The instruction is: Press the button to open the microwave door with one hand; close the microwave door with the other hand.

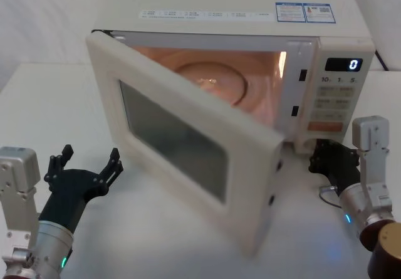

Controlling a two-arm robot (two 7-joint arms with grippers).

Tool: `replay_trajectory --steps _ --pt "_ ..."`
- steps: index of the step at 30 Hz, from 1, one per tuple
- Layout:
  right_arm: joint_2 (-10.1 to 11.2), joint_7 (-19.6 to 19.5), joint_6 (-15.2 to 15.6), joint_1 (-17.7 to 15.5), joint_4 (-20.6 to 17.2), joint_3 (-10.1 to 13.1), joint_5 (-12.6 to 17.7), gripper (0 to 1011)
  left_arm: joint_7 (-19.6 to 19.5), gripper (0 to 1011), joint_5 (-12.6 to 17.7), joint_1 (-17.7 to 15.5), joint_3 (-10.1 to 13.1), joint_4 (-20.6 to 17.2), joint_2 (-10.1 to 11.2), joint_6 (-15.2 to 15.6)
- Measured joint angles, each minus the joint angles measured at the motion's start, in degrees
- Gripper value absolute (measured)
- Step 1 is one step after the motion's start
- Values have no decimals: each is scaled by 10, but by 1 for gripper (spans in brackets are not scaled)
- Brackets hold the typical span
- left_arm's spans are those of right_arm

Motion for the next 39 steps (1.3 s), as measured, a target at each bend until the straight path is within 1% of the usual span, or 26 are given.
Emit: replay_trajectory --steps 11,16,21,22,24,26,27,29,34,39 --pt "11 5 1 -33 -41 -2 -2 0 0 1001 0 0 0 0 0 0" --pt "15 12 2 -55 -66 -4 1 0 1 1001 0 0 0 0 0 0" --pt "23 20 4 -83 -102 -6 8 0 0 1001 0 0 0 0 0 0" --pt "23 20 4 -83 -102 -6 8 0 0 1001 0 0 0 0 0 0" --pt "27 24 5 -97 -121 -6 13 0 0 1001 0 0 0 0 0 0" --pt "30 26 6 -107 -133 -5 17 0 0 1001 0 0 0 0 0 0" --pt "30 26 6 -107 -133 -5 17 0 0 1001 0 0 0 0 0 0" --pt "34 32 6 -119 -150 -3 25 0 0 1001 0 0 0 0 0 0" --pt "42 40 6 -132 -167 0 37 0 0 1001 0 0 0 0 0 0" --pt "56 54 0 -145 -181 5 54 0 0 1001 0 0 0 0 0 0"
